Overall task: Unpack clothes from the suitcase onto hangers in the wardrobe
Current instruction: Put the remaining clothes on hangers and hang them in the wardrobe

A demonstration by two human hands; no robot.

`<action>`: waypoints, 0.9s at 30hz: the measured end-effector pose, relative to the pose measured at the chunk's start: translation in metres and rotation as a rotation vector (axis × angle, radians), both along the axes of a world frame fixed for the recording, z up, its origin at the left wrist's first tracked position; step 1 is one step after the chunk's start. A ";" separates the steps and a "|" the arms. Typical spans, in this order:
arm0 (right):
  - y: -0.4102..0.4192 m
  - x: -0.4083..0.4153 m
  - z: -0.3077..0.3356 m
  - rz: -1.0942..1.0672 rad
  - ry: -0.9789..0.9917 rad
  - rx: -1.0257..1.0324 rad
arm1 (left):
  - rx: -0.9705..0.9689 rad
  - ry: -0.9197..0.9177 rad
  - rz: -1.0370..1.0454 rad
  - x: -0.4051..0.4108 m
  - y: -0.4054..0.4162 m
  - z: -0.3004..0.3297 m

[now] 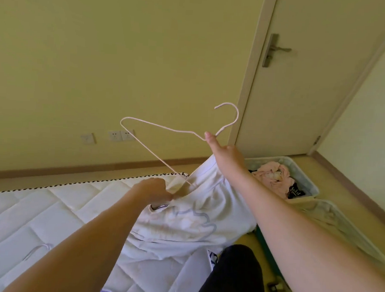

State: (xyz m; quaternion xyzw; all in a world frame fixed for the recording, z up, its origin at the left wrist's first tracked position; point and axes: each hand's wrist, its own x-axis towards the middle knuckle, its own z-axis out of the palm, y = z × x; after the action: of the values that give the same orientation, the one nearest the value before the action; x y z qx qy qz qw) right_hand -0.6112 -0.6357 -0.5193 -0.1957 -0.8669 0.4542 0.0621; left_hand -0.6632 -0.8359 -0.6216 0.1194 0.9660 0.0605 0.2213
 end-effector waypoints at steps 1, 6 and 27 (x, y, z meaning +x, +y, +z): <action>0.002 0.000 0.003 -0.009 0.005 -0.018 | -0.066 0.025 -0.013 0.000 -0.001 0.001; 0.038 0.012 0.014 -0.079 0.083 -0.109 | 0.017 0.014 0.014 -0.012 0.004 -0.001; 0.073 0.046 0.010 0.122 0.127 0.101 | 0.500 0.142 0.596 -0.047 -0.007 0.102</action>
State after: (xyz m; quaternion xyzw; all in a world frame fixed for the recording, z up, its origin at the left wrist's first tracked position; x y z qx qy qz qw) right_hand -0.5650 -0.5632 -0.5093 -0.1097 -0.8934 0.4243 0.0991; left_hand -0.7097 -0.8431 -0.5191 -0.1119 0.9267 0.3471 0.0908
